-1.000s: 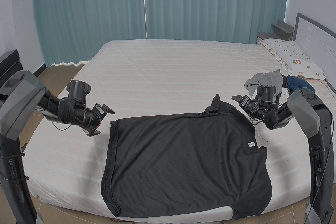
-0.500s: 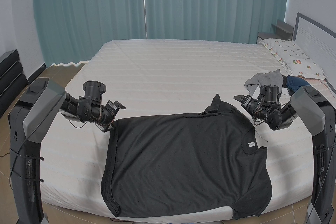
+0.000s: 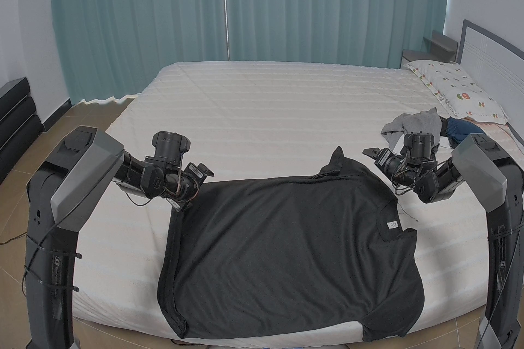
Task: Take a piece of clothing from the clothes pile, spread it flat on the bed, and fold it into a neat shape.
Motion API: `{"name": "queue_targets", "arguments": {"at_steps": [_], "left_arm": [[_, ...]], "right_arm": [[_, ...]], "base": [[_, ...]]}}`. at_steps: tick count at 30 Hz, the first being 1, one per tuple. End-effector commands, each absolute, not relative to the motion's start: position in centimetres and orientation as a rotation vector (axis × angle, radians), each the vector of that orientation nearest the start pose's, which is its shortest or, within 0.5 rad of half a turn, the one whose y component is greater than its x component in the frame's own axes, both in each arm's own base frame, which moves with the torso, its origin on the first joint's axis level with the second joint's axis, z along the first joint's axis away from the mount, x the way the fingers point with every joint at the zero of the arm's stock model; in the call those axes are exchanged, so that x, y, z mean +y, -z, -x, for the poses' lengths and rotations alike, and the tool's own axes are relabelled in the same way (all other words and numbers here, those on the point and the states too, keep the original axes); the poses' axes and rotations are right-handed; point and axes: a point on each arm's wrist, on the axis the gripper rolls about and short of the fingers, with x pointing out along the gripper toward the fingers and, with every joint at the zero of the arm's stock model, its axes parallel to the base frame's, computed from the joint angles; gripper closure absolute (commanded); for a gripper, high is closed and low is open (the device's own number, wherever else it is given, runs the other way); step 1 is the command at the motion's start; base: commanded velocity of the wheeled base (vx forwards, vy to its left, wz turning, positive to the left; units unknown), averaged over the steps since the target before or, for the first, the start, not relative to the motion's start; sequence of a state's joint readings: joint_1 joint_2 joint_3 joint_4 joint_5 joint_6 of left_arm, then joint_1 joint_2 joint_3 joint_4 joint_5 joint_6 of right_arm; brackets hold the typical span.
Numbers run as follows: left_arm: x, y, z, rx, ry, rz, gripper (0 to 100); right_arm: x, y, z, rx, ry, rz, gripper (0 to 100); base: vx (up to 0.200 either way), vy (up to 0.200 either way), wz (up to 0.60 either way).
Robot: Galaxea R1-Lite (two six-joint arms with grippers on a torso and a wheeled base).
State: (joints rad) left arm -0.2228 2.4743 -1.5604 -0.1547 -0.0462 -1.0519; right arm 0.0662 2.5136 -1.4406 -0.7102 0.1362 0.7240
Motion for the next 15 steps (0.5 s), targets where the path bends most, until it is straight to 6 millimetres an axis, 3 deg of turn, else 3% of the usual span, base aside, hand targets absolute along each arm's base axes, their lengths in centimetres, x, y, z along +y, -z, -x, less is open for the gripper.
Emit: {"name": "queue_targets", "arguments": {"at_steps": [1, 10, 15], "left_arm": [[-9.1, -0.3, -47.0, 0.802, -0.243, 0.873, 0], [-3.9, -1.2, -48.0, 0.723, -0.318, 0.837, 0], [-2.4, -2.1, -48.7, 0.683, -0.328, 0.839, 0]], "right_arm": [[3.5, -2.1, -48.6, 0.425, -0.058, -0.728, 0], [2.8, -1.9, -48.7, 0.423, -0.044, -0.729, 0], [2.9, -1.4, -48.7, 0.432, -0.04, -0.729, 0]], "base": [[0.0, 0.0, 0.0], [0.0, 0.0, 0.0], [0.0, 0.0, 0.0]]}}
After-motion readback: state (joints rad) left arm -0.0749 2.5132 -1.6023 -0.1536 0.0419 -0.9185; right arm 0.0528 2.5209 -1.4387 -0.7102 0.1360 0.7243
